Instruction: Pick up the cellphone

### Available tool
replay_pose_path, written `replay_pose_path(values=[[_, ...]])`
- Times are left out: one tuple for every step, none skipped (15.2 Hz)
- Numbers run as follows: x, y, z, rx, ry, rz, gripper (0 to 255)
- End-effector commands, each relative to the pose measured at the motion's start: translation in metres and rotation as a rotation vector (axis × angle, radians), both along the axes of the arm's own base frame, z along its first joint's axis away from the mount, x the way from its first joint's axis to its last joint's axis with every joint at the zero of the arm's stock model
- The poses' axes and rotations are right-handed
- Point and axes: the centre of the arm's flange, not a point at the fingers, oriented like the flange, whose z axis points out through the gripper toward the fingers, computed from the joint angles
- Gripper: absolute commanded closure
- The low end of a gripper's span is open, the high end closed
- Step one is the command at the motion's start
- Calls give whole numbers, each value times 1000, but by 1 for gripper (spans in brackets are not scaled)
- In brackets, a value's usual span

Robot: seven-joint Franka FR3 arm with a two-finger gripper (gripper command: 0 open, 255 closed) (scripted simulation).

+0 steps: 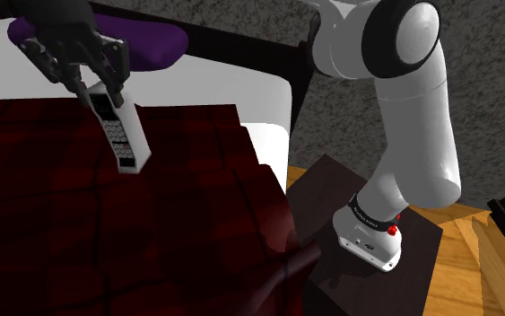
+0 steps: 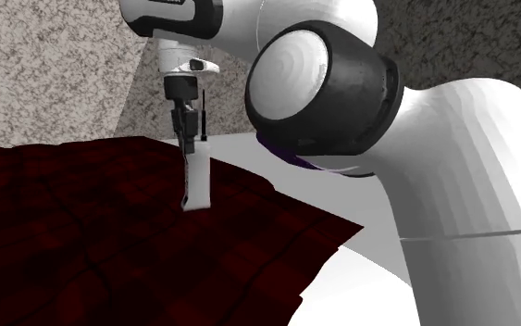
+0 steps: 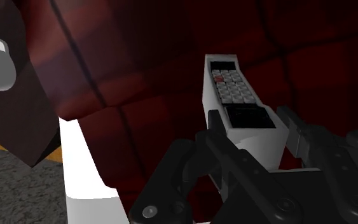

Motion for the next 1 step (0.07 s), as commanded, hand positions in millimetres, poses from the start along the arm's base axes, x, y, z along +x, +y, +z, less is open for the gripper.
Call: replay_pose_path(values=[[0, 1, 4, 0, 0, 0, 255]])
